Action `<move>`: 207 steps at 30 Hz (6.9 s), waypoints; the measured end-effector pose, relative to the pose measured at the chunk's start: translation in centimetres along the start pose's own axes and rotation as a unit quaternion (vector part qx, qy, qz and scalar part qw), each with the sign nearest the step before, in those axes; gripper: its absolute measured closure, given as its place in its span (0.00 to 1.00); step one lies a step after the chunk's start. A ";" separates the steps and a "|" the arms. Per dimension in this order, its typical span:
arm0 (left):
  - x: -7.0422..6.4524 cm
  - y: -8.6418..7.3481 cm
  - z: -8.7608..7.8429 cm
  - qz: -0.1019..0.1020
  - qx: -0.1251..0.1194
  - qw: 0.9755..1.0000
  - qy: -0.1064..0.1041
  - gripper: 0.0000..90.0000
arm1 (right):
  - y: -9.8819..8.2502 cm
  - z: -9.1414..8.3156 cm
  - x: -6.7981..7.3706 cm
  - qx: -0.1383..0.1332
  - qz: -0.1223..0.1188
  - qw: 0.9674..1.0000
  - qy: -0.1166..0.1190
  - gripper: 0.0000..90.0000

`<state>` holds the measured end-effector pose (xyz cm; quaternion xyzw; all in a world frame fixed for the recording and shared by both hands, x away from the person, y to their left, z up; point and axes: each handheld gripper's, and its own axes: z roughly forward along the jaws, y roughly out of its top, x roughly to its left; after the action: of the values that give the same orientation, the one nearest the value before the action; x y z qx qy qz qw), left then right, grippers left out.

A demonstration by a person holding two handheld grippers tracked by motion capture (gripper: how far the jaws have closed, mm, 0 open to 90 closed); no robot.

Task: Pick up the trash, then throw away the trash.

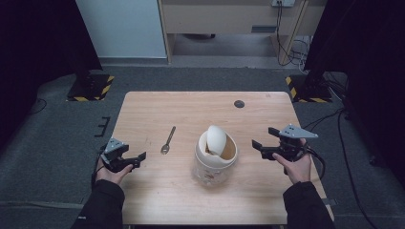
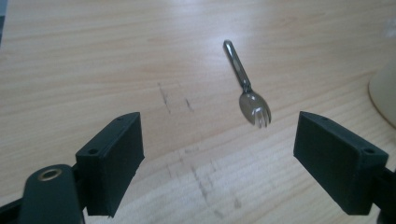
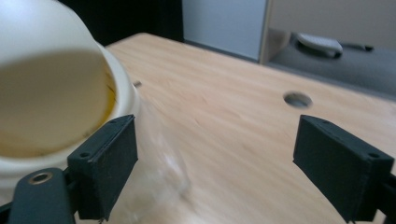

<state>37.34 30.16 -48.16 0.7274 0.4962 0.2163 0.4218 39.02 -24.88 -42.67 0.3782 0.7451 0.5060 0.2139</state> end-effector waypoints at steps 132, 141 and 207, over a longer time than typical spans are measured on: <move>-12.2 11.9 -2.4 0.065 -0.194 0.968 -0.144 0.89 | -7.2 -1.8 -2.8 0.116 0.040 0.991 -0.052 0.26; -15.2 12.2 -2.8 0.085 -0.204 0.958 -0.183 0.89 | -7.3 -1.7 -2.9 0.118 0.040 0.991 -0.053 0.26; -27.4 10.4 3.2 0.151 -0.174 0.941 -0.249 0.89 | -7.3 -1.9 -3.0 0.113 0.041 0.991 -0.056 0.26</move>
<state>33.91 2.54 -38.45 0.7400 0.2143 0.1726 0.6138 37.01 -29.82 -48.78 0.4579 0.7684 0.4047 0.1901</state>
